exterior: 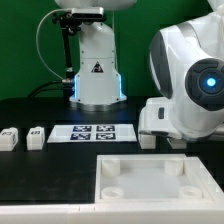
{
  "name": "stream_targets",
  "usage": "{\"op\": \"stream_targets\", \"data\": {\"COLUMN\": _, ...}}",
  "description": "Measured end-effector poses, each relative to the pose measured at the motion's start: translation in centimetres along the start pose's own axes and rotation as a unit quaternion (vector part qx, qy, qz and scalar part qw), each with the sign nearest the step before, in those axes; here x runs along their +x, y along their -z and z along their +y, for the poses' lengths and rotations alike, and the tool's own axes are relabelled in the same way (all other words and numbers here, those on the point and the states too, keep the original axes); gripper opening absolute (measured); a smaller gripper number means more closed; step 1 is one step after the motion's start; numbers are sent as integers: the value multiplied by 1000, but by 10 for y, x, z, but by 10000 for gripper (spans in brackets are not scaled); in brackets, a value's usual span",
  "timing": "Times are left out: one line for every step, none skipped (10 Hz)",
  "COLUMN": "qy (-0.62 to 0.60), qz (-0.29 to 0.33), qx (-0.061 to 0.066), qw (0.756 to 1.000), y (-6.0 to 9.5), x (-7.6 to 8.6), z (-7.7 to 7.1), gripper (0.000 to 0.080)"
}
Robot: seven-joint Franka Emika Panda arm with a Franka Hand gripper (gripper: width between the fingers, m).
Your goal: Assemble one leg
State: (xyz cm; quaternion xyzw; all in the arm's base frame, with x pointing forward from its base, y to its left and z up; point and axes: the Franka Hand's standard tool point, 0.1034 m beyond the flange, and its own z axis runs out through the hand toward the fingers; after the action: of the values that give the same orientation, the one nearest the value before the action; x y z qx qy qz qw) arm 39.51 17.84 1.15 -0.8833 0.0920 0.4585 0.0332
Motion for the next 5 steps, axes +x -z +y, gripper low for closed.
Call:
{"op": "stream_targets", "data": {"qy": 0, "qz": 0, "qx": 0, "qw": 1000, "y": 0, "x": 0, "z": 0, "gripper": 385}}
{"op": "stream_targets", "data": {"qy": 0, "qz": 0, "qx": 0, "qw": 1000, "y": 0, "x": 0, "z": 0, "gripper": 385}}
{"op": "stream_targets", "data": {"qy": 0, "qz": 0, "qx": 0, "qw": 1000, "y": 0, "x": 0, "z": 0, "gripper": 291}}
{"op": "stream_targets", "data": {"qy": 0, "qz": 0, "qx": 0, "qw": 1000, "y": 0, "x": 0, "z": 0, "gripper": 291}}
{"op": "stream_targets", "data": {"qy": 0, "qz": 0, "qx": 0, "qw": 1000, "y": 0, "x": 0, "z": 0, "gripper": 291}}
